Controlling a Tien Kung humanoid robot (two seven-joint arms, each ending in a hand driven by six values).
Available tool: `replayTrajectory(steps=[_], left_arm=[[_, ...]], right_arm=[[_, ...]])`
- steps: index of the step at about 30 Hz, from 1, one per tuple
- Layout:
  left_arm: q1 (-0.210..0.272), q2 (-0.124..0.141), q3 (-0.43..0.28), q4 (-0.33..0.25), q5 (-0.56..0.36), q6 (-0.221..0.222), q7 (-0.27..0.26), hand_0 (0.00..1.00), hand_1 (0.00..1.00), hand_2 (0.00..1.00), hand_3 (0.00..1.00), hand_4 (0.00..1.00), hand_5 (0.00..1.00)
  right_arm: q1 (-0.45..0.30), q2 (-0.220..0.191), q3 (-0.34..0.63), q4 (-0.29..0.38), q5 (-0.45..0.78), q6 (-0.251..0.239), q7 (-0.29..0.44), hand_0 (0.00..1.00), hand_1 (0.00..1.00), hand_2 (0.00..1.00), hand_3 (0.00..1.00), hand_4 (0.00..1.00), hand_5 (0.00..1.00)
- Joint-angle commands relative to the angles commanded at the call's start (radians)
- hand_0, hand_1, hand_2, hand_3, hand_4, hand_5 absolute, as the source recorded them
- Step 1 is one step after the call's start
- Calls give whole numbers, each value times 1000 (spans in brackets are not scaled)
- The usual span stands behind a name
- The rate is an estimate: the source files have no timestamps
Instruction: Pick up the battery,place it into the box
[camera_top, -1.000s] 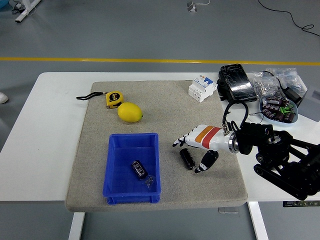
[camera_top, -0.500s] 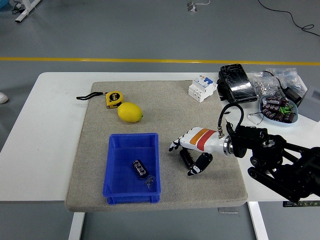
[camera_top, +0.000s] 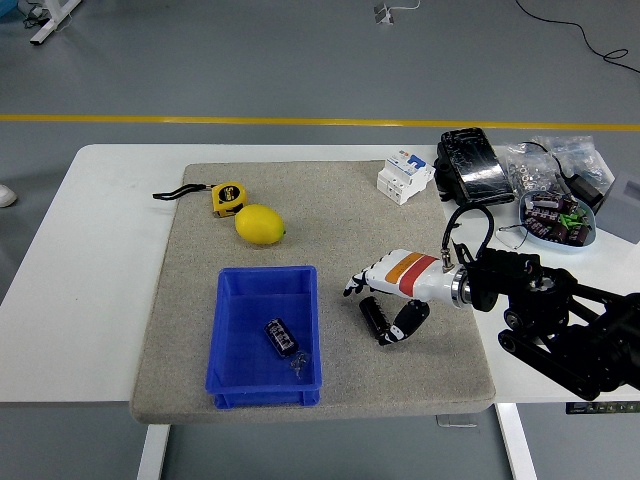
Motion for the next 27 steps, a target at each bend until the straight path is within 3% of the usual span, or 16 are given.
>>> replayTrajectory(steps=[2,7,8,13,14,27], left_arm=[[0,0,2,0,-4,0,-1,573,520,625,623,727,582],[0,-1,3,1,-6,1,-2,573,520,625,623,727,582],[0,-1,3,1,-7,0,-2,574,520,625,624,727,581],[-1,-1,5,1,-10,1,-4,574,520,625,624,727,581],[-1,-1,6,1,-12,0,-4,574,521,625,623,728,581],[-3,-1,5,1,-9,-1,-4,575,519,625,622,728,580]], right_arm=[[0,1,-1,-3,3,-1,1,612,549,661,765,940,241],[0,4,-8,-14,10,-8,4,612,549,661,765,940,241],[0,4,-9,-16,12,-8,5,600,526,629,729,885,218],[0,6,-14,-28,12,-17,9,600,526,629,729,885,218],[0,6,-15,-30,13,-20,10,580,505,591,667,828,190],[-1,7,-18,-36,7,-38,11,545,469,540,601,761,157]])
